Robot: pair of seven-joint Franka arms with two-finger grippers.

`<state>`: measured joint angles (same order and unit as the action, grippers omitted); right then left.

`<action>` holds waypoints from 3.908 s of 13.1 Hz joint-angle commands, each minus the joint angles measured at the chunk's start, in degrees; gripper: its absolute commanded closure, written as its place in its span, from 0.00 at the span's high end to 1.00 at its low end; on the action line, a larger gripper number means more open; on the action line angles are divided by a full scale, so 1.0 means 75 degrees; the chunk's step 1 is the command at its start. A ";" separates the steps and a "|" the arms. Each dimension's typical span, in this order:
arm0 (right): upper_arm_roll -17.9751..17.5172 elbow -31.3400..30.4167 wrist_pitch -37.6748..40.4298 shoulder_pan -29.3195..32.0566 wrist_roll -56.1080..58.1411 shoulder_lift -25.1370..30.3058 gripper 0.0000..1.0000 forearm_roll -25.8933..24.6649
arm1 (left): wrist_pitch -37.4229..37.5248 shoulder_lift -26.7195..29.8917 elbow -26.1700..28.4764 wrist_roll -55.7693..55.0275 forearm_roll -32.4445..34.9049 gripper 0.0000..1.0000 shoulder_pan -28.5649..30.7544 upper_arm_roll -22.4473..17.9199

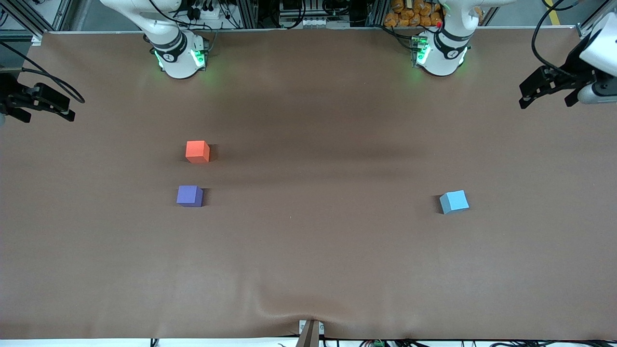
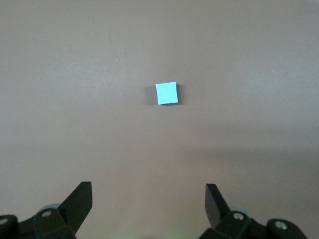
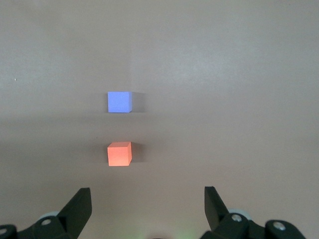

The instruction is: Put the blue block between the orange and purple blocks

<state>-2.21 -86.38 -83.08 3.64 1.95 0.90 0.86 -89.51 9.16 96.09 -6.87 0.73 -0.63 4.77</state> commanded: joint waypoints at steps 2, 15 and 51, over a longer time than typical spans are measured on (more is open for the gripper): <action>0.0271 0.0033 0.0073 -0.0251 0.0045 0.0032 1.00 -0.0032 | 0.0228 -0.0132 -0.0401 0.0154 -0.0121 1.00 -0.0010 -0.0109; 0.0248 0.0045 0.0062 -0.0240 0.0103 -0.0015 1.00 0.0003 | 0.0591 -0.0284 -0.0401 0.0212 -0.0297 1.00 0.0259 -0.0121; 0.0212 0.0045 0.0085 -0.0287 0.0021 -0.0026 1.00 0.0062 | -0.3456 -0.1397 0.1903 0.0201 -0.0039 1.00 0.0435 0.0184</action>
<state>-0.91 -86.46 -82.92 1.75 1.98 0.84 0.95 -107.94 -2.02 103.81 -6.01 -0.34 1.47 5.79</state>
